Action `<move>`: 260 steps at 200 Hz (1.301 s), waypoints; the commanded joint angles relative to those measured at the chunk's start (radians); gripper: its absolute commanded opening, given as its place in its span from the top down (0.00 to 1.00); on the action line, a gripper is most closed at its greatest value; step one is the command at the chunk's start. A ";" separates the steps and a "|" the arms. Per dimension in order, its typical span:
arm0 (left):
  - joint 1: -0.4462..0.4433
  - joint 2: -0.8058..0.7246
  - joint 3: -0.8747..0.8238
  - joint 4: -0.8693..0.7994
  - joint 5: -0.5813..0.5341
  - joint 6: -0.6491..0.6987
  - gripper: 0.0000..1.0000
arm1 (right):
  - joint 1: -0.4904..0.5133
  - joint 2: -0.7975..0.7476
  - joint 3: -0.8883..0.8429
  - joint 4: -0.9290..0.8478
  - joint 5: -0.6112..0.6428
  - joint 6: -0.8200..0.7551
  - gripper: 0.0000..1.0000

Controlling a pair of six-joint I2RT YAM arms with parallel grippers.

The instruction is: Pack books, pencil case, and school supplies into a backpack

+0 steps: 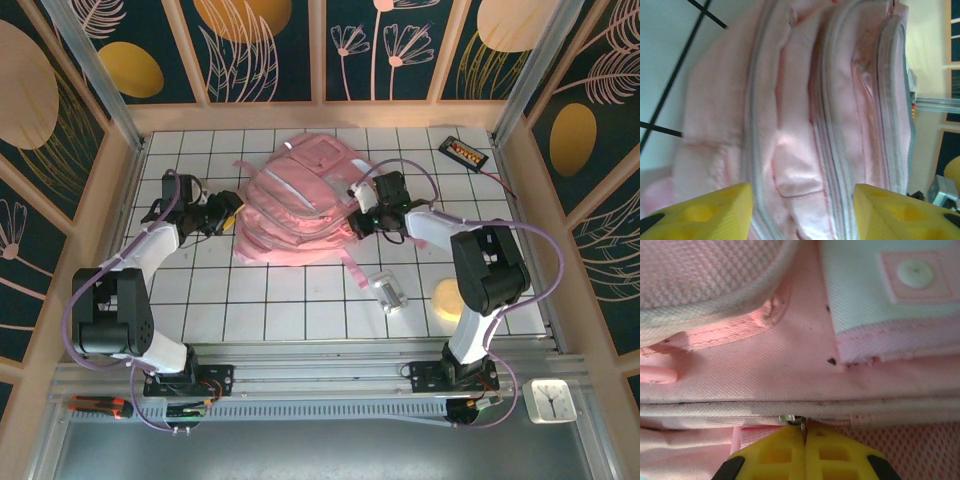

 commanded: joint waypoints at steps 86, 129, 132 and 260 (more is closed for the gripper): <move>0.111 -0.057 -0.024 -0.047 -0.145 0.214 0.45 | -0.170 -0.081 -0.015 0.069 0.271 0.108 0.14; 0.117 -0.095 -0.040 0.012 -0.248 0.319 0.01 | -0.308 -0.221 -0.213 0.391 0.180 0.194 0.07; 0.116 -0.097 -0.042 0.017 -0.263 0.321 0.01 | -0.317 -0.222 -0.223 0.405 0.174 0.199 0.07; 0.118 -0.047 -0.232 0.392 -0.658 0.526 0.01 | -0.374 -0.277 -0.834 1.345 0.478 0.181 0.02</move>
